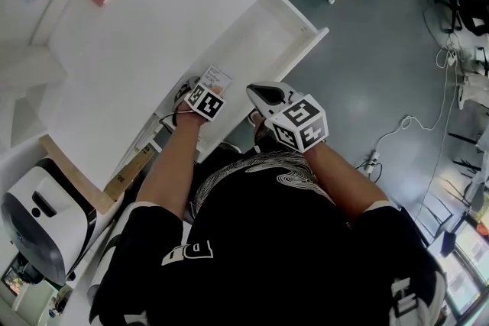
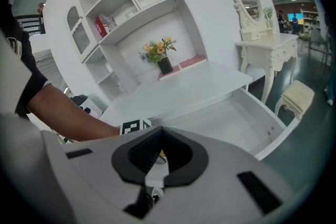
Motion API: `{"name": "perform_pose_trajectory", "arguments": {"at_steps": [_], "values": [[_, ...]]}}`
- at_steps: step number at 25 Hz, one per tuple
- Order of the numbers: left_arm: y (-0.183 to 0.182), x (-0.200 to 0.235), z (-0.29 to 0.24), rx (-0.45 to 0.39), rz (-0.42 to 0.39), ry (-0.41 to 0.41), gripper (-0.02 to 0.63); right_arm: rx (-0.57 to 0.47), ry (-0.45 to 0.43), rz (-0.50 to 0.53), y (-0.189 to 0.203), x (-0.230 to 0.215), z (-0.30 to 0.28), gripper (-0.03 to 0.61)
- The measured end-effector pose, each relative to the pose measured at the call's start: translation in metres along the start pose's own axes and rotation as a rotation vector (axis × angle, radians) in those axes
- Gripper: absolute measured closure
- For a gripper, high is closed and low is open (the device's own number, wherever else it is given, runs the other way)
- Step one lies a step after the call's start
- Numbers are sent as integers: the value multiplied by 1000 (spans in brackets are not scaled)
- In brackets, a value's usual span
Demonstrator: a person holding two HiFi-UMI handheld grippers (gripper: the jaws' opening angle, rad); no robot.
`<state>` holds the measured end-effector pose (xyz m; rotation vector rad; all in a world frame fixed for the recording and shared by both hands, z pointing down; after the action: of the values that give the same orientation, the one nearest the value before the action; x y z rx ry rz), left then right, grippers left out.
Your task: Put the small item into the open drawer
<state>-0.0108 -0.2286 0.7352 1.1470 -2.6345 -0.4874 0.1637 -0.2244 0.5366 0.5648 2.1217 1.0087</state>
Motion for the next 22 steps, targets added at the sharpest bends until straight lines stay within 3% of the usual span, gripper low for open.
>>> {"name": "perform_pose_trajectory", "arguments": {"at_steps": [10, 22], "values": [[-2, 2, 25, -28, 45, -9, 187, -2, -26, 30, -5, 16, -7, 569], [1, -1, 91, -185, 102, 26, 190, -15, -44, 96, -12, 59, -21, 569]]}}
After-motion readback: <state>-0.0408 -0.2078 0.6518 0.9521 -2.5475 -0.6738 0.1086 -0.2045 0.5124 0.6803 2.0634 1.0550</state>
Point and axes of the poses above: the fingertips, and each gripper's own axes: z backward along the fingers, x to its left, y out of its underside, the point moved 8 cm from there along z, backward along the fingers, and after that the axes turned 12 degrees about -x, right-handed, at the moved point
